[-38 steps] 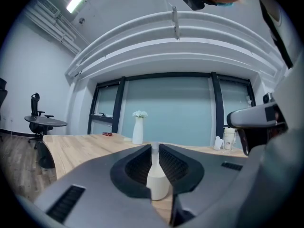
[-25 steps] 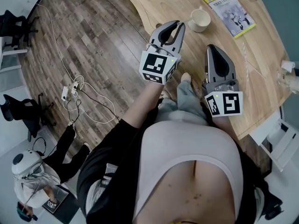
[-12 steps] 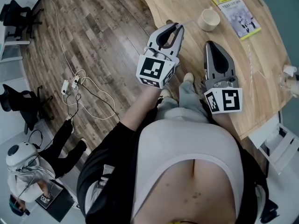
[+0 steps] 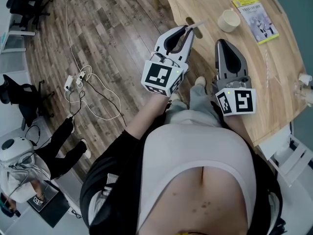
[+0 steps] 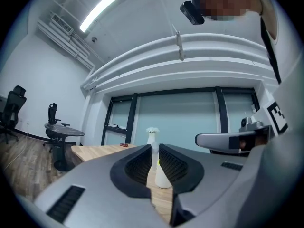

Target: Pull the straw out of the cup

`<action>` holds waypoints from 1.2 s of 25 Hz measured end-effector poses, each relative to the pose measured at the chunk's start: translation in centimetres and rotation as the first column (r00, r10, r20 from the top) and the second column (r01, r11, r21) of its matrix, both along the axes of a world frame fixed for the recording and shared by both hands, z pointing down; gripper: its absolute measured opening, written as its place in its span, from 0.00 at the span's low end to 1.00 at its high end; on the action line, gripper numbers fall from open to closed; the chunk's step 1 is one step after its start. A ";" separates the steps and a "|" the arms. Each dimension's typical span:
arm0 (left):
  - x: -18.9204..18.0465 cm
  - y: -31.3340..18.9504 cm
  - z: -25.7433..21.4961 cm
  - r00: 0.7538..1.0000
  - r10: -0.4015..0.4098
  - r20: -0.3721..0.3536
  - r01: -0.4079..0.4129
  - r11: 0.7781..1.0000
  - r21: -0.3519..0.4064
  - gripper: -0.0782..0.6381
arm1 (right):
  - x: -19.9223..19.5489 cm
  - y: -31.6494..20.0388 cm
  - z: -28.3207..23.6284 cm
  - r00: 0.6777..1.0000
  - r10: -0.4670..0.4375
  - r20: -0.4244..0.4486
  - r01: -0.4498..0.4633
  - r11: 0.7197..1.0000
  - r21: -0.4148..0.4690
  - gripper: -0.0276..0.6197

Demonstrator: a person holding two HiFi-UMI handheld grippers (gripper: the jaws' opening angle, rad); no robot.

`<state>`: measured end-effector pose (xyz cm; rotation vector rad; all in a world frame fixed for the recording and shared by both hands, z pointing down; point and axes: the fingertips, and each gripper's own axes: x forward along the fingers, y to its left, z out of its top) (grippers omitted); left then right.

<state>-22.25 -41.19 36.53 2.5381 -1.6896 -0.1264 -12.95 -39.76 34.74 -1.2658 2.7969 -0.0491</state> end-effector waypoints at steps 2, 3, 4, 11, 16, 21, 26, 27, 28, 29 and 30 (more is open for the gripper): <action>-0.6 0.9 -0.2 1.000 -0.008 -0.001 0.008 1.000 0.006 0.18 | -0.7 0.5 -0.2 1.000 -0.010 0.000 0.010 1.000 0.006 0.09; -0.9 1.3 -0.4 1.000 -0.014 -0.001 0.014 1.000 0.010 0.18 | -1.0 0.8 -0.3 1.000 -0.015 0.000 0.015 1.000 0.010 0.09; -1.2 1.7 -0.5 1.000 -0.020 0.001 0.020 1.000 0.014 0.18 | -1.3 1.1 -0.4 1.000 -0.020 0.001 0.020 1.000 0.012 0.09; -3.1 4.3 -1.7 0.999 -0.046 0.014 0.046 0.998 0.035 0.18 | -3.0 2.9 -0.9 0.999 -0.035 0.006 0.035 0.999 0.022 0.09; -3.8 6.4 -1.5 0.999 -0.050 0.019 0.050 0.998 0.031 0.18 | -3.7 4.4 -0.6 0.999 -0.038 0.009 0.037 0.999 0.017 0.09; -3.9 8.0 -1.1 0.999 -0.046 0.011 0.046 0.999 0.029 0.18 | -4.0 6.0 0.0 0.999 -0.049 0.006 0.049 0.999 0.012 0.09; -4.1 9.1 -1.9 0.997 -0.072 0.020 0.071 0.996 0.047 0.18 | -4.2 6.2 -1.2 0.997 -0.080 0.019 0.079 0.996 0.044 0.09; -4.1 9.4 -2.2 0.997 -0.079 0.026 0.078 0.996 0.053 0.18 | -4.3 6.3 -1.4 0.996 -0.088 0.023 0.087 0.995 0.048 0.09; -4.2 9.7 -2.5 0.996 -0.086 0.032 0.084 0.995 0.060 0.18 | -4.4 6.4 -1.5 0.995 -0.097 0.027 0.095 0.994 0.051 0.09; -4.2 10.0 -2.8 0.995 -0.091 0.037 0.089 0.994 0.066 0.18 | -4.6 6.7 -1.6 0.994 -0.107 0.030 0.105 0.993 0.052 0.09; -4.2 10.5 -3.1 0.994 -0.097 0.042 0.094 0.993 0.072 0.18 | -4.8 7.0 -1.7 0.992 -0.119 0.032 0.117 0.992 0.053 0.09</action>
